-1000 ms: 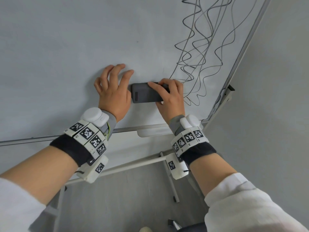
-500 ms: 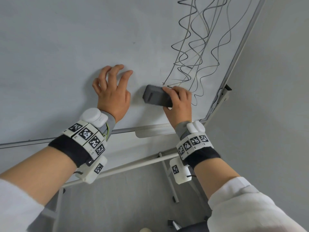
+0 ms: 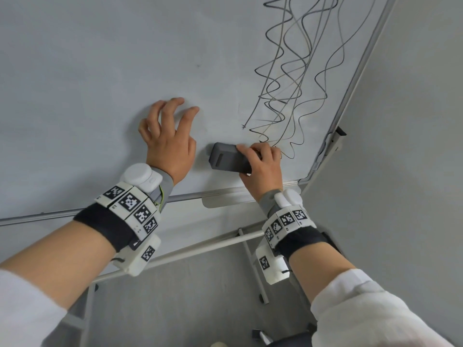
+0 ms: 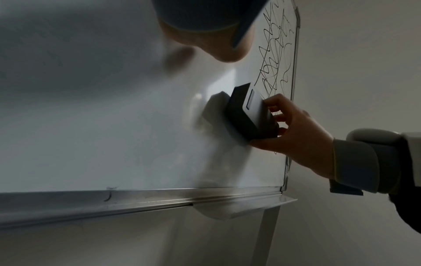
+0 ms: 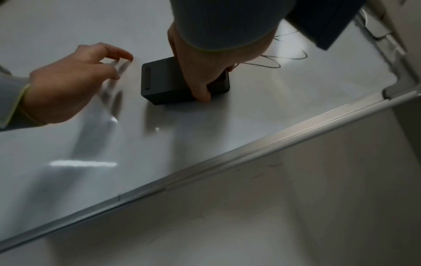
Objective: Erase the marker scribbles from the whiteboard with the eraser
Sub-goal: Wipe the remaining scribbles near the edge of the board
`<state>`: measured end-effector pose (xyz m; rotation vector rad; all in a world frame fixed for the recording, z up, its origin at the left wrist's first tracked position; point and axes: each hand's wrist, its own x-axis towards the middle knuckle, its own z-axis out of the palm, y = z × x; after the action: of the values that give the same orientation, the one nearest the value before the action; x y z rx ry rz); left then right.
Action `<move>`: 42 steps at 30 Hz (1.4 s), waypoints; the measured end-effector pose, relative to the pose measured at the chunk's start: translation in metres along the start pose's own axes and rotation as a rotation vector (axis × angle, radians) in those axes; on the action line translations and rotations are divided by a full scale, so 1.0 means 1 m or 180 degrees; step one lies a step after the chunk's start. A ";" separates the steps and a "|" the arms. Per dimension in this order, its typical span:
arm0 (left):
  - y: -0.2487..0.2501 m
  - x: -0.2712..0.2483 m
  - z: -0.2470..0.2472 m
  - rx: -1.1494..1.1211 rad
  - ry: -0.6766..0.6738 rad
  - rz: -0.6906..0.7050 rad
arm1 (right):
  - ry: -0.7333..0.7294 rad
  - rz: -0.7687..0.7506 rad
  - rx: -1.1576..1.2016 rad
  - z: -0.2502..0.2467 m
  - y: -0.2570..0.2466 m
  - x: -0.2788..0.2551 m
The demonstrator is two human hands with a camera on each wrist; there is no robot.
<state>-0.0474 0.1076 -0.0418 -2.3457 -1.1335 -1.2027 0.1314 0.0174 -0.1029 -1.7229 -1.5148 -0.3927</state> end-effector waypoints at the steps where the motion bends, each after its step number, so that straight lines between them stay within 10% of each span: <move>1: 0.000 0.000 0.000 0.0002 -0.0002 -0.0006 | -0.0040 -0.0036 -0.0005 -0.002 0.000 0.002; 28: 0.001 -0.003 0.004 0.0012 -0.0034 0.0040 | 0.0441 0.0358 0.0054 -0.014 0.008 0.021; 42: -0.003 -0.002 -0.003 -0.0057 -0.0089 0.0087 | 0.0063 -0.0845 -0.0175 0.012 -0.020 0.009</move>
<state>-0.0518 0.1074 -0.0419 -2.3906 -1.1002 -1.1792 0.1118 0.0314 -0.0976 -1.5573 -1.7381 -0.5905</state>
